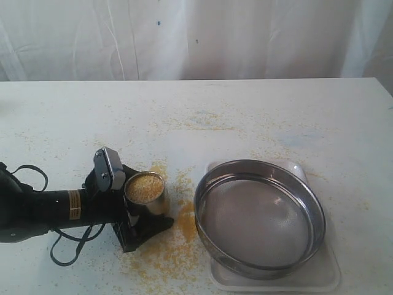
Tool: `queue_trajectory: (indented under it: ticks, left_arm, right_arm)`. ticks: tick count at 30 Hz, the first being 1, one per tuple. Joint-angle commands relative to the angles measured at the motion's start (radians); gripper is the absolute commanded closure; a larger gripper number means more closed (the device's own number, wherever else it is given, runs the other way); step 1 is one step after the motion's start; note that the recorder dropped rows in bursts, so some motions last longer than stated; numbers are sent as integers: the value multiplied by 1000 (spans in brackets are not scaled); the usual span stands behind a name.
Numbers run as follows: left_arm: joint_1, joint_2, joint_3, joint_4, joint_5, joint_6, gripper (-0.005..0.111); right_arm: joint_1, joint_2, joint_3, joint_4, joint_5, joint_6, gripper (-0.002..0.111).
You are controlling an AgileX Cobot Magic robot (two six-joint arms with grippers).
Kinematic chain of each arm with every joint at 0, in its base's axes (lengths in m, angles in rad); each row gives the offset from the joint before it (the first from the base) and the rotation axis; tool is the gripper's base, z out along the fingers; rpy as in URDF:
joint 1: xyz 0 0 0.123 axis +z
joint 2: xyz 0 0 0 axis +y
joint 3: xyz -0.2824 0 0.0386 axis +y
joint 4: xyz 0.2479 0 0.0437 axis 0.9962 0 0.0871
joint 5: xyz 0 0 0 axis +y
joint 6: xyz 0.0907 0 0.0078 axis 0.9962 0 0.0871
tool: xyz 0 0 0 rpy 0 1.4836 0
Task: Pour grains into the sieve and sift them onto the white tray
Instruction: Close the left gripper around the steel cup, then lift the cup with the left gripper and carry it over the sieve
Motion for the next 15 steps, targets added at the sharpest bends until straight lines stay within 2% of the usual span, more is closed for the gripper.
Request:
queue_trajectory:
  ticks: [1,6,8,15]
  left_arm:
    - [-30,23,-1,-50,48,43,2]
    - [-42,23,-1,-168,48,41,5]
    - [-44,23,-1,-185,48,21,12]
    - [-46,23,-26,-54,48,25,41]
  right_arm:
    - [8,-3,1,0,-4,-8,108]
    - [8,-3,1,0,-4,-8,108]
    - [8,-3,1,0,-4,-8,108]
    - [8,-3,1,0,-4,-8,108]
